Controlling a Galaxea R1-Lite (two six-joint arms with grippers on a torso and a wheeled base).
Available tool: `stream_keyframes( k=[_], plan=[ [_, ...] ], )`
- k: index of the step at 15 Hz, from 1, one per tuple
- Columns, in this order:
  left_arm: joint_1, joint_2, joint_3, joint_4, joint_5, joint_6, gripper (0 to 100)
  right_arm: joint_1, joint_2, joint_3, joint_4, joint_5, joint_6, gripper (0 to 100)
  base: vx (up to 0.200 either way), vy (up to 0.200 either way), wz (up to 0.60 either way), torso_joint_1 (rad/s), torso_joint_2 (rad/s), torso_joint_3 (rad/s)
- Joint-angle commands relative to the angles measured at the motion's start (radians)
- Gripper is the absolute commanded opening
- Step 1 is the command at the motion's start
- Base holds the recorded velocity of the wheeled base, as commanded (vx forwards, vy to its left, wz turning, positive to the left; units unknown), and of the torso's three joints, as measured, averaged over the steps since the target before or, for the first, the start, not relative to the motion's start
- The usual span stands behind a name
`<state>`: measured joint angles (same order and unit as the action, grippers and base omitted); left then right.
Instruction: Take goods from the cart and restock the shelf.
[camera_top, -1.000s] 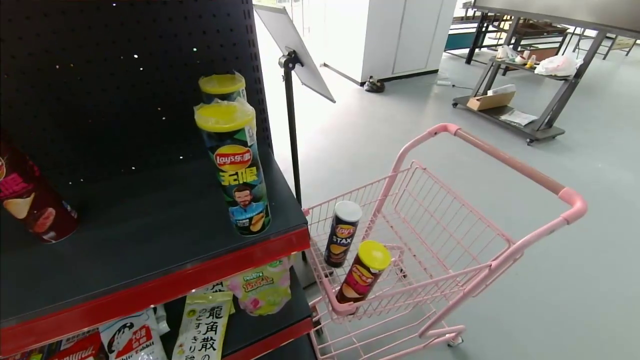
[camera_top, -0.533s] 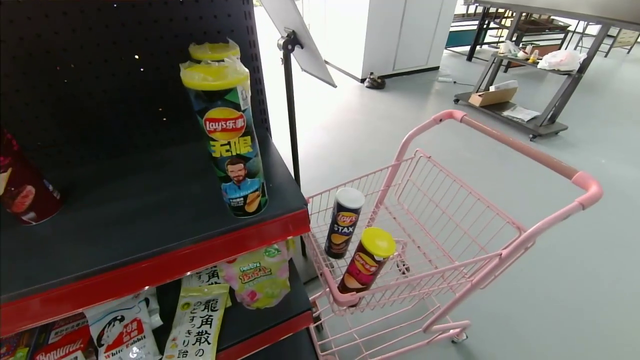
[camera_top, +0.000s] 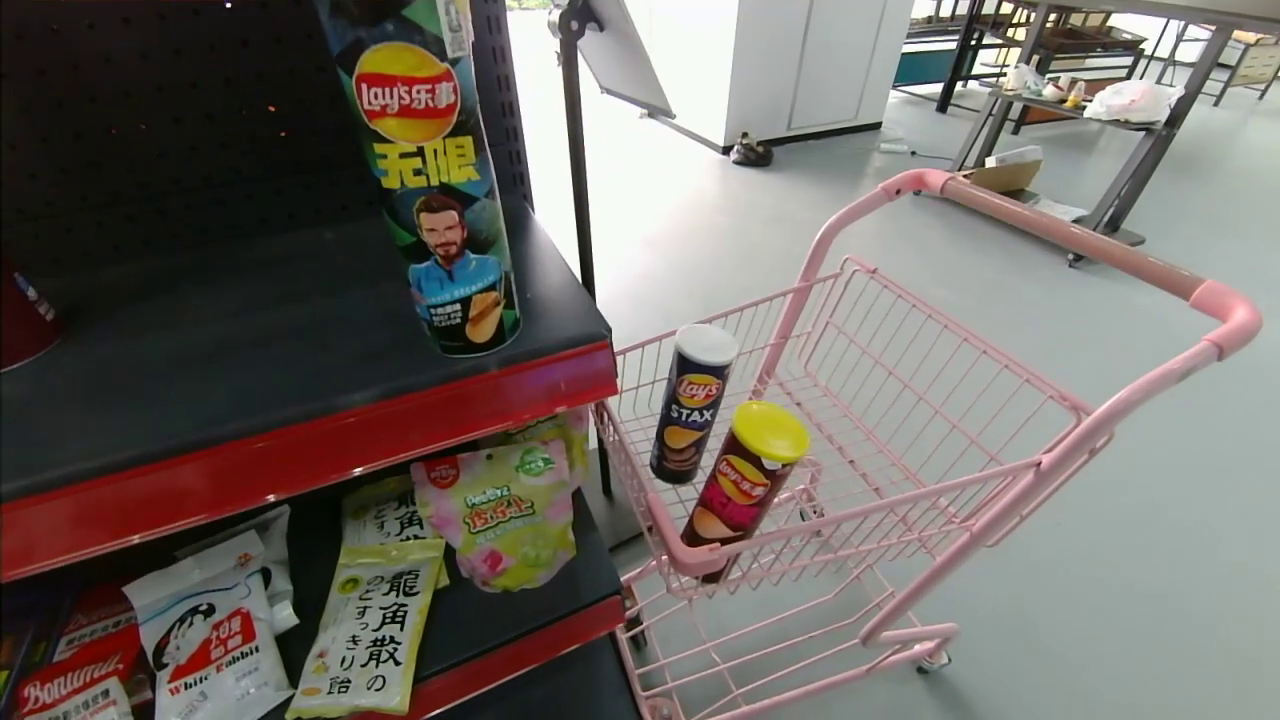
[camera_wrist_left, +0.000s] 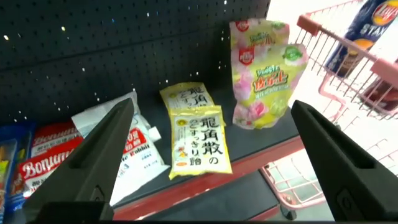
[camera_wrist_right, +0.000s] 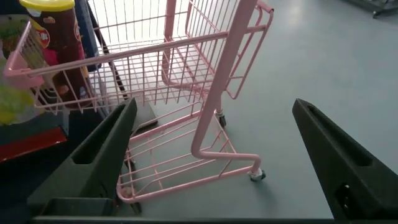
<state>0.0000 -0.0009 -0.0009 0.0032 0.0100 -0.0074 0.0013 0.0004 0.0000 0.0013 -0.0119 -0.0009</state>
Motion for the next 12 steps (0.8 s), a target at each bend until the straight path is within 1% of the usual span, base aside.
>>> stream_keyframes(
  k=[1,3,5,6,7,8,9,10,11,12],
  plan=[
    [0.0,0.001,0.001,0.0,0.001,0.0,100,0.0,0.001,0.0,0.0,0.0,-0.001,100,0.0,0.0,0.0,-0.119,0.5,0.378],
    [0.0,0.001,-0.001,0.0,0.001,0.0,100,0.0,0.001,0.0,-0.001,0.001,-0.004,100,0.0,0.0,0.0,-0.09,0.39,0.31],
    [0.0,0.001,-0.001,0.0,0.001,0.0,100,0.003,0.01,-0.002,0.0,0.004,-0.013,100,0.0,0.0,0.0,-0.029,0.13,0.112],
    [0.0,0.001,0.001,0.0,0.001,0.0,100,0.009,0.044,-0.075,-0.012,0.036,-0.016,100,0.0,0.0,0.0,-0.012,0.07,0.046],
    [0.0,0.001,-0.001,0.0,0.001,0.0,100,0.026,0.299,-0.31,0.014,0.109,0.025,100,0.0,0.0,0.0,0.0,0.0,0.0],
    [0.0,0.001,-0.001,0.0,0.001,0.0,100,0.036,0.435,-0.414,0.011,0.153,0.073,100,0.0,0.0,0.0,0.0,0.0,0.0],
    [0.0,0.001,-0.001,0.0,0.001,0.001,100,0.082,0.576,-0.495,0.005,0.242,0.053,100,0.0,0.0,0.0,0.0,0.0,0.0],
    [0.0,0.001,-0.001,0.0,-0.001,0.001,100,0.114,0.644,-0.511,-0.006,0.274,0.028,100,0.0,0.0,0.0,0.0,0.0,0.0],
    [0.0,0.001,-0.001,0.0,-0.001,0.001,100,0.16,0.773,-0.515,-0.089,0.277,0.009,100,0.0,0.0,0.0,0.0,0.0,0.0],
    [0.0,0.001,-0.001,0.0,-0.001,0.001,100,0.163,0.978,-0.503,-0.311,0.279,0.015,100,0.0,0.0,0.0,0.0,0.0,0.0]
  ],
)
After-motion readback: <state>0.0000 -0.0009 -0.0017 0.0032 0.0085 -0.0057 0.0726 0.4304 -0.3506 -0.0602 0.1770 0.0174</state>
